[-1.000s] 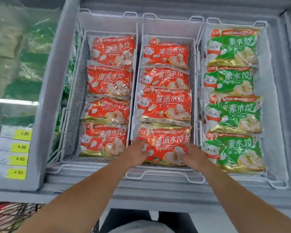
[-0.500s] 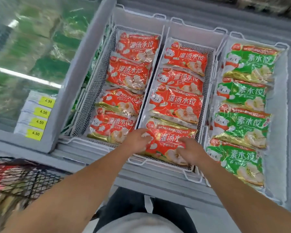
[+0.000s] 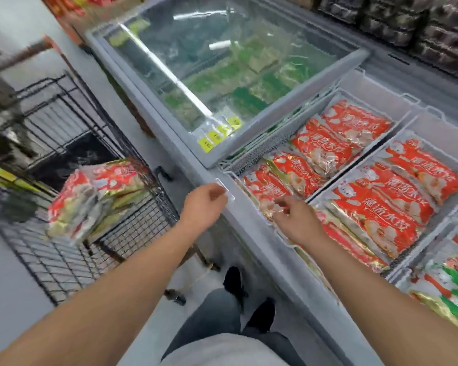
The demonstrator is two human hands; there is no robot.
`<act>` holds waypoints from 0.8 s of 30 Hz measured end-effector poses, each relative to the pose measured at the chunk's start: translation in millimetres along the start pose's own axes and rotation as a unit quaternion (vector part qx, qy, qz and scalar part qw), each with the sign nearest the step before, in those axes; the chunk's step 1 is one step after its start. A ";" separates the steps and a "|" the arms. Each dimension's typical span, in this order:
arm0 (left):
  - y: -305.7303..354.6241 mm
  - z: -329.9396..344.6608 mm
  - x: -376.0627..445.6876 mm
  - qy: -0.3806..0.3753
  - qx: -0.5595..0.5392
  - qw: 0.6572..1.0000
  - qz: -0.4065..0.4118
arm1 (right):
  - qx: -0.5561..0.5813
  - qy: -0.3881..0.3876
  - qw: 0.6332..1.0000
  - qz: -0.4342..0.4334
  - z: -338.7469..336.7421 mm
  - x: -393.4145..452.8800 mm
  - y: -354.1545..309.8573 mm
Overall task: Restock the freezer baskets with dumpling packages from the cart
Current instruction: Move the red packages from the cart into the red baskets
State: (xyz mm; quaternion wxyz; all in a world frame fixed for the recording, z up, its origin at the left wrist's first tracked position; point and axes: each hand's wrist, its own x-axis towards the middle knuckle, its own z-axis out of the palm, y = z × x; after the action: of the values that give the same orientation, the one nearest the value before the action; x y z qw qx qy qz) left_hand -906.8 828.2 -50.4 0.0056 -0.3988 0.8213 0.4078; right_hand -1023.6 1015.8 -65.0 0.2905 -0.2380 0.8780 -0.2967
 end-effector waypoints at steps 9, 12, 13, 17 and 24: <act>-106.8 -90.5 -47.3 0.102 -0.042 0.988 -0.110 | -0.042 -0.055 0.991 -0.113 78.2 4.1 -104.6; -140.9 -117.1 -60.3 0.107 -0.075 0.982 -0.133 | -0.055 -0.082 0.987 -0.126 111.3 1.2 -131.7; -161.3 -130.7 -67.1 0.114 -0.088 0.979 -0.145 | -0.066 -0.092 0.984 -0.137 130.2 -0.2 -146.3; -235.6 -171.7 -86.4 0.124 -0.098 0.973 -0.170 | -0.087 -0.128 0.978 -0.138 197.5 -8.5 -195.6; -327.8 -230.2 -90.0 0.135 -0.151 0.958 -0.204 | -0.121 -0.167 0.973 -0.100 284.9 -16.2 -257.5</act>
State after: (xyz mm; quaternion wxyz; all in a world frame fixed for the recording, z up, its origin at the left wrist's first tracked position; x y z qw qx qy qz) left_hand -556.5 617.0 -84.9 -0.0824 -0.6053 0.6446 0.4598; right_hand -763.1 733.2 -75.9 0.3710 -0.4043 0.8181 -0.1723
